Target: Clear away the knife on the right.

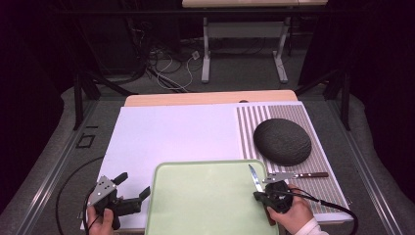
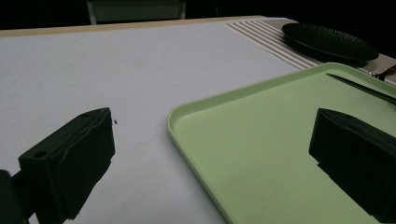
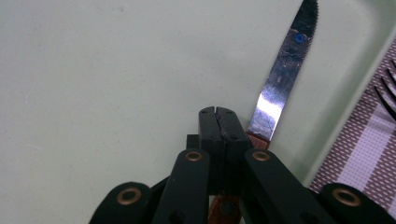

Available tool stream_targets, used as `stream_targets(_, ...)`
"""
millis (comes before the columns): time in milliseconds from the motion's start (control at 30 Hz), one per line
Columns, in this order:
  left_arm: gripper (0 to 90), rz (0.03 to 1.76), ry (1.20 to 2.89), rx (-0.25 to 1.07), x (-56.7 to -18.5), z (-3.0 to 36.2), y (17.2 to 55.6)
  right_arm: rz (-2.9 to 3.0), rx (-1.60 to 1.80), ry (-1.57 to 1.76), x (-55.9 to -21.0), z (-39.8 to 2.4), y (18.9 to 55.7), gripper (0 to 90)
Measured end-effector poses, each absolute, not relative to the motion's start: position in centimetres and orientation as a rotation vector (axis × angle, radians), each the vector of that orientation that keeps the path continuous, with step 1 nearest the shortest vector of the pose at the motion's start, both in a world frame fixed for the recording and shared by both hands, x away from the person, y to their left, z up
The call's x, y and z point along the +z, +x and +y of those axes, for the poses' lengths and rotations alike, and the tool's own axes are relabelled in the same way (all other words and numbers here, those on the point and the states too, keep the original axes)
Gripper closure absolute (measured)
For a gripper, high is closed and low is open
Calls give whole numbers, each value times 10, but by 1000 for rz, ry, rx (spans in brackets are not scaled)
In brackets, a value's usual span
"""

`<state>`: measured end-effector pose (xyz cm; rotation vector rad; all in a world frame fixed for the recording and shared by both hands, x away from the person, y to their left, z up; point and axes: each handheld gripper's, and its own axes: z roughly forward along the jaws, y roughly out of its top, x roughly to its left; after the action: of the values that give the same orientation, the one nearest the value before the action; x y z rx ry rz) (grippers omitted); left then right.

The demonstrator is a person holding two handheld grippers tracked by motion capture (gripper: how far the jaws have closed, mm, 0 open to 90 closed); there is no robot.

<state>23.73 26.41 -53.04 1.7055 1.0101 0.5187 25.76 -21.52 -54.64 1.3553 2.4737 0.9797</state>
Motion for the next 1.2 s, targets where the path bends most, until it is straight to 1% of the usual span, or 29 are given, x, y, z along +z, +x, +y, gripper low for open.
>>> stream_targets(300,4,1011,1703,518,-530,264,237,2468,908,1369,-543,-220,258,900)
stream_targets(567,4,1009,1706,519,-530,265,237,2455,929,1369,-543,-220,256,900)
stream_targets(700,4,1013,1704,518,-530,265,237,2455,934,1344,-537,-225,256,900)
stream_targets(867,4,1015,1704,518,-530,263,237,2410,935,1289,-525,-240,258,900)
stream_targets(967,4,1013,1709,520,-530,263,237,2347,968,1287,-507,-258,260,900)
stream_targets(1000,4,1015,1707,517,-530,262,237,2347,968,1287,-507,-258,260,900)
stream_targets(1033,4,1016,1708,517,-531,262,237,2303,985,1292,-498,-269,260,900)
stream_targets(1067,4,1016,1710,517,-530,262,237,2303,985,1292,-498,-269,260,900)
stream_targets(1100,4,1012,1715,523,-530,262,237,2283,1010,1302,-495,-276,260,900)
stream_targets(1133,4,1012,1715,524,-530,262,237,2248,1059,1365,-490,-292,260,900)
stream_targets(1200,4,1017,1708,519,-530,262,237,2220,1066,1378,-488,-300,259,900)
